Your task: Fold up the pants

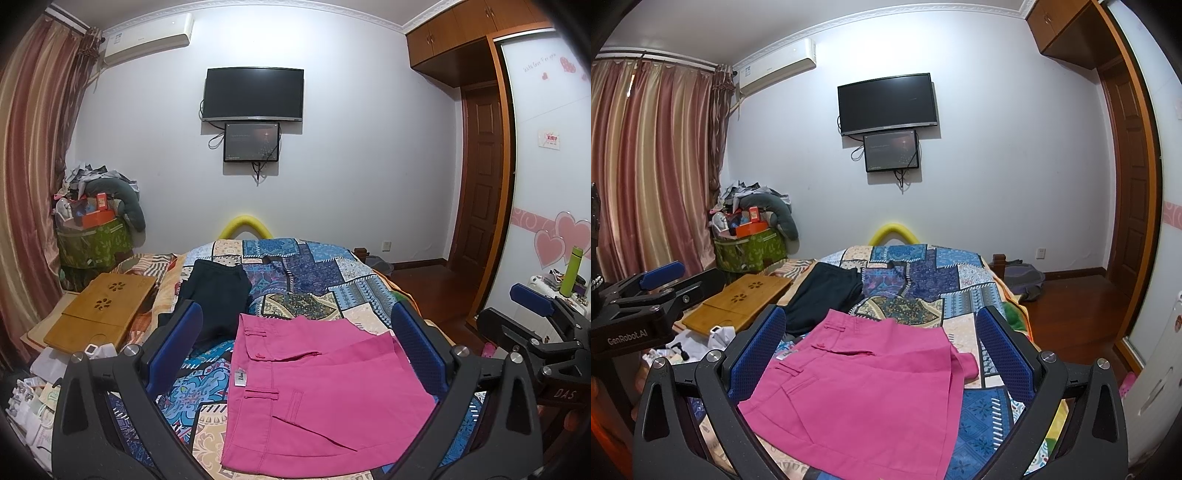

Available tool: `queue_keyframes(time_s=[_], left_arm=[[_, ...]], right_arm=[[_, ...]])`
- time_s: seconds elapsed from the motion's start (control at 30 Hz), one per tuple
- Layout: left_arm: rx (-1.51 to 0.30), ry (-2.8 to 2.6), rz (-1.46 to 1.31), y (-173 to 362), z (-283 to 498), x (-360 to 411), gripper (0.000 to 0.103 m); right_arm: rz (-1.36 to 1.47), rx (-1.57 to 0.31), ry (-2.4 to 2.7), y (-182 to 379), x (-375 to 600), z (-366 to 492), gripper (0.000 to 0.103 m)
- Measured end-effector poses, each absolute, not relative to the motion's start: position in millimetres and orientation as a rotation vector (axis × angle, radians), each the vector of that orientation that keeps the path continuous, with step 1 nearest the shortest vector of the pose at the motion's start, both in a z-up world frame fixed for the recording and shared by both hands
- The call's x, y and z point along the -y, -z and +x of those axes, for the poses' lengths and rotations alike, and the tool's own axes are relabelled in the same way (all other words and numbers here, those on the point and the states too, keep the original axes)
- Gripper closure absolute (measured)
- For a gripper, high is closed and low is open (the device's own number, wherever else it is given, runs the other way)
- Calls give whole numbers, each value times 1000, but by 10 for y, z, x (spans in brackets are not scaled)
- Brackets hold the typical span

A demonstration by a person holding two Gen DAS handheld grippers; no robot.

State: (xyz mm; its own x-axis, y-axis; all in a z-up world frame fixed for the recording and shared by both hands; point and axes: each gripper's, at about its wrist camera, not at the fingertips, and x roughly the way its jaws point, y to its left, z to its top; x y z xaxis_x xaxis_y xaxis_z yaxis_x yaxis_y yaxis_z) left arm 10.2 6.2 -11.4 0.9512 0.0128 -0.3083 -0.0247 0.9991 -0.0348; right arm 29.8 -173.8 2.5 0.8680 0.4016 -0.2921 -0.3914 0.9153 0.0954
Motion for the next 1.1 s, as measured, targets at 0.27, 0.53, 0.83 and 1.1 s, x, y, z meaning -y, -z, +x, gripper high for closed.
queue_keyframes(time_s=[0.27,0.53,0.83,1.1], left_arm=[[-324,-23,-44,125,179,-74,0],[-380,-29,-38,292,442,-125,0],[-648,-27,-85,850,1390,-452,0],[-918,-27,-116,1512,2121,-827,23]], right_arm=[[35,-323,-416,1,1745,362,0],[27,-382,-424,166,1724,574,0],[-3,-537,-382,710,1848,1168,0],[-23,-732,-374,1220,2034,1648,4]])
